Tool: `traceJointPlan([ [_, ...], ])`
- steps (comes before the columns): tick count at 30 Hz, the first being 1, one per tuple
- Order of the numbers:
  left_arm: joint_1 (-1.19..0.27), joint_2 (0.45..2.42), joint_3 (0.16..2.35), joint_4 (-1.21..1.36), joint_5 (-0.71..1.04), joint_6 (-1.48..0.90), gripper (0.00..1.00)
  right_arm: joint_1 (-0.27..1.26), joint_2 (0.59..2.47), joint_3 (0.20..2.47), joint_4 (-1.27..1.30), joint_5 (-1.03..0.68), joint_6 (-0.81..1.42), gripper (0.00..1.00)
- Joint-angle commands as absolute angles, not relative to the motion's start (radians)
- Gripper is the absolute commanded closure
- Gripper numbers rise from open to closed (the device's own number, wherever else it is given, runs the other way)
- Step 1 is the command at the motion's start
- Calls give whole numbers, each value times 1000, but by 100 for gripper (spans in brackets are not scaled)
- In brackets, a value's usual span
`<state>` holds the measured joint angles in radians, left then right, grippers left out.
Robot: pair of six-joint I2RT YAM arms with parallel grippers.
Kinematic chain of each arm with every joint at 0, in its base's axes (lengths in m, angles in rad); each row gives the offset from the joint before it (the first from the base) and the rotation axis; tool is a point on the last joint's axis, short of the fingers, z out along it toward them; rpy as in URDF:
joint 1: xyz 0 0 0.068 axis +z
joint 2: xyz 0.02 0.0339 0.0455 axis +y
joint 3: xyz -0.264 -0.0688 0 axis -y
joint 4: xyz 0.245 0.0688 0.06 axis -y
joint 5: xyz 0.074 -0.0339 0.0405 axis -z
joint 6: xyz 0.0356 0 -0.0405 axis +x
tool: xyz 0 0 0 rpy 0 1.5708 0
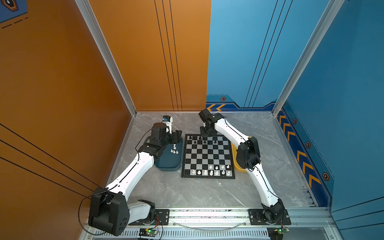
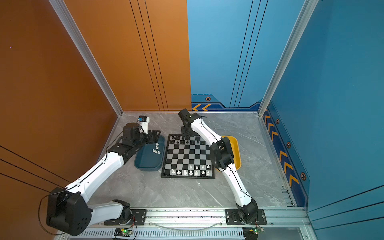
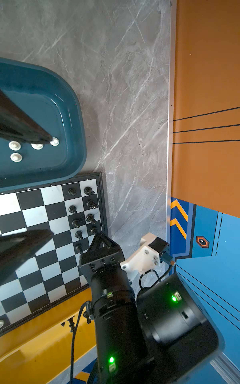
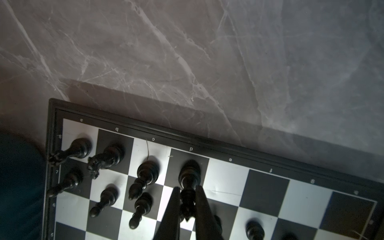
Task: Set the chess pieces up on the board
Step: 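Lower the black piece onto a back-row square and open the right gripper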
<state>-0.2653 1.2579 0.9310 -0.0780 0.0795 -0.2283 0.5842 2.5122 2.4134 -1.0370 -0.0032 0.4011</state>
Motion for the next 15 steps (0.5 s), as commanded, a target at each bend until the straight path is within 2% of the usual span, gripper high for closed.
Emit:
traceJointPlan([
  [1,-255,1250,918,-80,85,-219,33,592,2540,2433,-1049,-18,417,92],
  [11,-253,1252,920,-77,88,-222,33,592,2531,2436,-1049,-24,416,64],
  [15,-253,1250,919,-75,92,-225,33,592,2501,2435,-1051,-19,410,59],
])
